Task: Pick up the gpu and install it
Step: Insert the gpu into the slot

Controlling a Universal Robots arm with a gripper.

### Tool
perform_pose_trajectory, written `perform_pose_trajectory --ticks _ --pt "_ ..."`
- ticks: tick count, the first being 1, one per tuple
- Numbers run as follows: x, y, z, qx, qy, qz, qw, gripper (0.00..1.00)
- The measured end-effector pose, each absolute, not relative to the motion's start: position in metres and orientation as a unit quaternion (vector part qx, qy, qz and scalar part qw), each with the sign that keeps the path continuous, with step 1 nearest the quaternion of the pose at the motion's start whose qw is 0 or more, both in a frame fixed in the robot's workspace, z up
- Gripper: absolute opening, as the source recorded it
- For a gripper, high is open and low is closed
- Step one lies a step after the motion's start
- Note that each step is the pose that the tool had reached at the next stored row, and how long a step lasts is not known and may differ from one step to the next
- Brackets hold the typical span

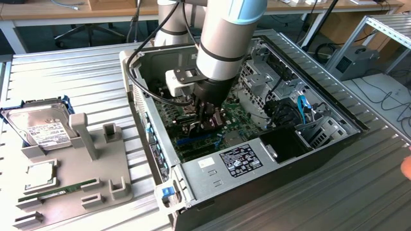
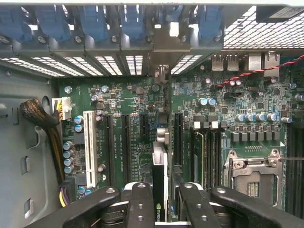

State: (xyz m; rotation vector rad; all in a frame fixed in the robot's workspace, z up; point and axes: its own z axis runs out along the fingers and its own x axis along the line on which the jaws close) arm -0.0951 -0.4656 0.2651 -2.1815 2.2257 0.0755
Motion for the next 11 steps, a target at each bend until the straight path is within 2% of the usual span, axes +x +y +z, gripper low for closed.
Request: perform_pose_trajectory --ticks 11 --pt "-0.0951 -0.4663 0.2620 -0.700 0.714 0.024 0.012 0.26"
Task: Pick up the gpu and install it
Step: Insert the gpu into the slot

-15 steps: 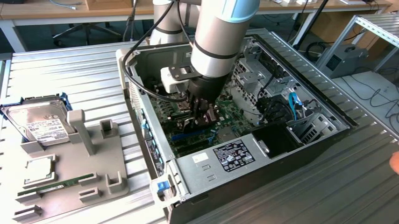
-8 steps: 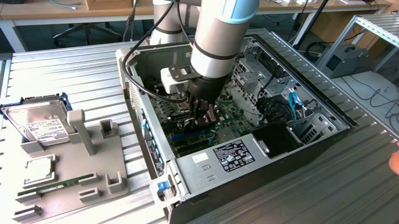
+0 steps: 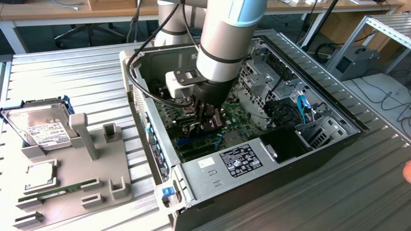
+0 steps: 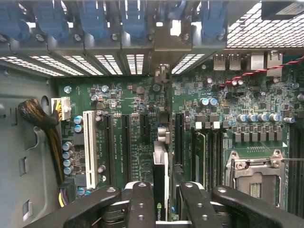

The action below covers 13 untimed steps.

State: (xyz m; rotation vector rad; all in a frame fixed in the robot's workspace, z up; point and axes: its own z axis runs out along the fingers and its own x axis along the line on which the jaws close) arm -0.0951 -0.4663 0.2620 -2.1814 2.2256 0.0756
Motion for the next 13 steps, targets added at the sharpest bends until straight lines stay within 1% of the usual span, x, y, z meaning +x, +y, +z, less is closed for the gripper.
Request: perform_pose_trajectory --ticks 13 --pt "-0.0951 -0.4667 0.2550 -0.700 0.714 0.024 0.012 0.26"
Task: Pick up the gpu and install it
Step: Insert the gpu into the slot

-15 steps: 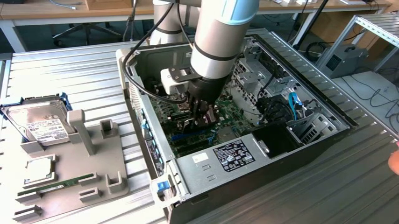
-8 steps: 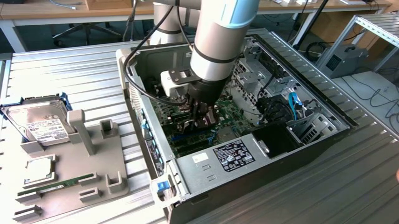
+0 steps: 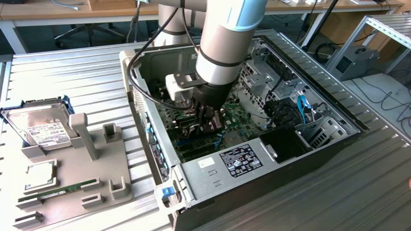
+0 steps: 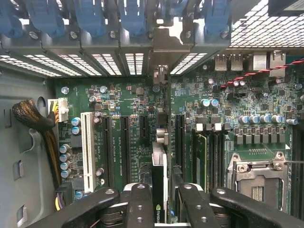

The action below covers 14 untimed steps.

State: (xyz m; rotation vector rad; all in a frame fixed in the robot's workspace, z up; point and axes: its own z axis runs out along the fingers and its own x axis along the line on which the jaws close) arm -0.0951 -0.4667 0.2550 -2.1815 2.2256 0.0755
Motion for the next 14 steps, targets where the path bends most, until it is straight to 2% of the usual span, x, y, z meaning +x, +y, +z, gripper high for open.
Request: perform_pose_trajectory --ticks 12,13,14 --pt "-0.0950 -0.4666 0.2529 -0.700 0.714 0.024 0.013 0.27" --pt "-0.0951 -0.4667 0.2533 -0.700 0.714 0.024 0.012 0.34" --pt "-0.0951 -0.4667 0.2533 -0.700 0.714 0.024 0.012 0.34"
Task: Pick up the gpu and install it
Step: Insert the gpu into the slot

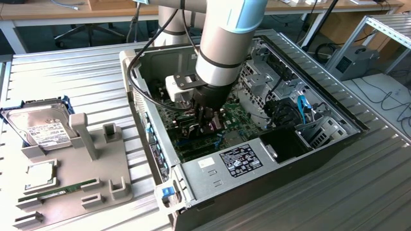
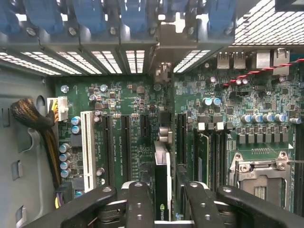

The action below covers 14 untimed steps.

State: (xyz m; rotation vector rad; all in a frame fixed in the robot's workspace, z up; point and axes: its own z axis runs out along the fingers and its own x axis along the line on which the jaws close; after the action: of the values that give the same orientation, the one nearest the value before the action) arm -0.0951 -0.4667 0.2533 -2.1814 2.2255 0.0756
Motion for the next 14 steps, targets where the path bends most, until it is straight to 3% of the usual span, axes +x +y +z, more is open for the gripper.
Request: perform_pose_trajectory --ticks 14 --pt "-0.096 -0.467 0.285 -0.700 0.714 0.024 0.012 0.34"
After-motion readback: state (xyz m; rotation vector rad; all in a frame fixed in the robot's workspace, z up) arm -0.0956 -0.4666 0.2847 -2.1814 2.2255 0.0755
